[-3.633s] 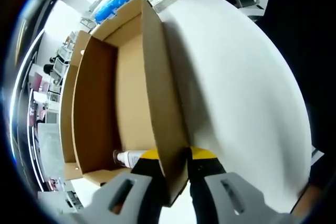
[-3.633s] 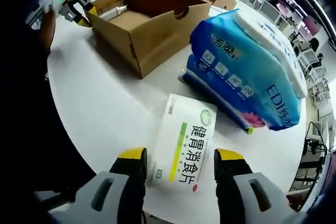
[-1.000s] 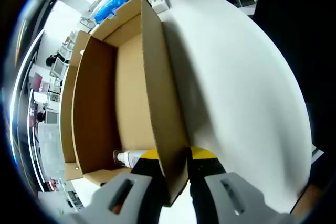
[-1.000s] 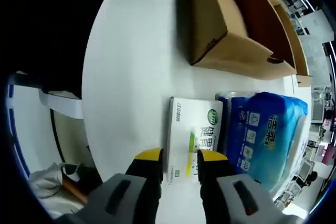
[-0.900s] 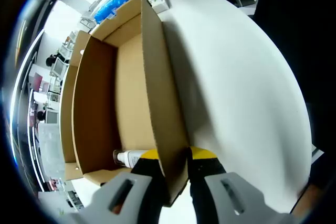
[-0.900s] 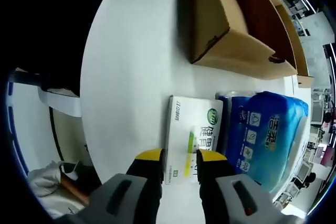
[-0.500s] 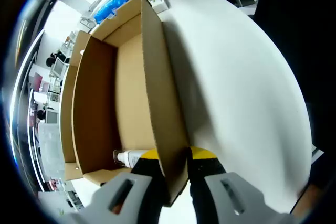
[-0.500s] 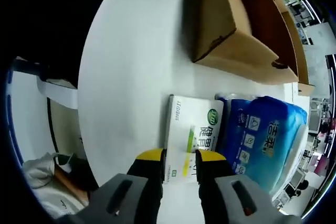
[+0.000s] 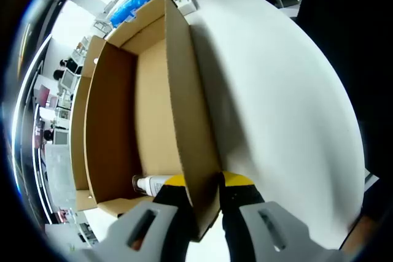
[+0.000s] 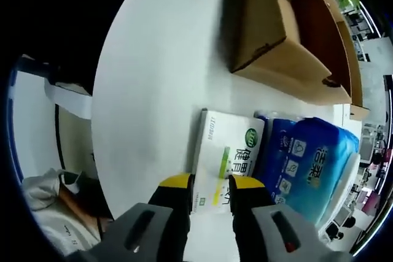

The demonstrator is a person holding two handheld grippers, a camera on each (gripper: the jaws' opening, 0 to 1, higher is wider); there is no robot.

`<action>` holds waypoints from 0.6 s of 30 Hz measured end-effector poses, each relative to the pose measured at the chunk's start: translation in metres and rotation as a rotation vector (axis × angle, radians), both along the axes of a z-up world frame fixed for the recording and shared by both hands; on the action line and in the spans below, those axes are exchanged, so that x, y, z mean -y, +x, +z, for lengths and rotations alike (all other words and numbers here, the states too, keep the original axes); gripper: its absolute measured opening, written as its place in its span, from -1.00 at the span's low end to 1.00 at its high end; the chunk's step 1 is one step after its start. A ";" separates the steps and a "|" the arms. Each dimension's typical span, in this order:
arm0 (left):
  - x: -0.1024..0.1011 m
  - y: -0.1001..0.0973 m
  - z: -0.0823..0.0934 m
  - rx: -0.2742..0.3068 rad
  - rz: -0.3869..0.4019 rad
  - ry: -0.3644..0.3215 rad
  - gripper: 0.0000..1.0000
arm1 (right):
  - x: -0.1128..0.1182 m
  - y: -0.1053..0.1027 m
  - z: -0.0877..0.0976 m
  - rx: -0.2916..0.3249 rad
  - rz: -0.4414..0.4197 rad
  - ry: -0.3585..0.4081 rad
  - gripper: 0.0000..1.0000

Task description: Operate the shoe box by opening the lid, removing the specified soft item, and placing it in the target area until the item is outside and the box remains undamaged.

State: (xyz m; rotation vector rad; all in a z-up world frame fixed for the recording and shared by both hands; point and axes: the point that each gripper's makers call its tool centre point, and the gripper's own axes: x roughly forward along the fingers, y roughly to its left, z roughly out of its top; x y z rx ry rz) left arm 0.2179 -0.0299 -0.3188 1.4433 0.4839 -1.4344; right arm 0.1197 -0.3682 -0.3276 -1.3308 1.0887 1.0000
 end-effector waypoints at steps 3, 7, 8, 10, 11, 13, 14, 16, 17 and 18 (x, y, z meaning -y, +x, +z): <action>0.000 0.000 0.000 0.001 0.002 0.002 -0.72 | 0.001 0.001 0.000 0.005 0.009 -0.005 -0.54; 0.003 0.002 -0.001 0.000 0.002 0.001 -0.72 | 0.001 0.002 0.000 0.008 0.008 -0.008 -0.54; 0.004 0.001 -0.001 -0.002 -0.004 -0.003 -0.72 | 0.001 0.002 0.000 0.009 0.006 -0.007 -0.54; 0.001 0.000 0.001 0.010 0.002 -0.001 -0.72 | 0.001 0.002 0.000 0.010 0.005 -0.006 -0.54; 0.000 -0.002 0.001 0.005 0.003 0.003 -0.72 | 0.001 0.002 0.000 0.011 -0.001 -0.004 -0.54; -0.001 -0.002 0.000 -0.002 0.000 0.009 -0.72 | 0.000 0.002 0.001 0.010 -0.013 0.003 -0.54; -0.001 -0.002 0.000 0.000 0.001 0.007 -0.72 | 0.000 0.002 0.001 0.009 -0.012 0.005 -0.54; -0.001 -0.002 -0.001 -0.004 0.001 0.012 -0.72 | 0.000 0.001 0.001 0.002 -0.015 0.010 -0.52; -0.002 -0.002 -0.001 -0.008 0.001 0.016 -0.72 | 0.000 0.001 0.001 0.002 -0.021 0.012 -0.52; -0.001 -0.002 -0.001 -0.008 0.001 0.016 -0.72 | -0.002 0.001 0.004 0.003 -0.021 0.019 -0.50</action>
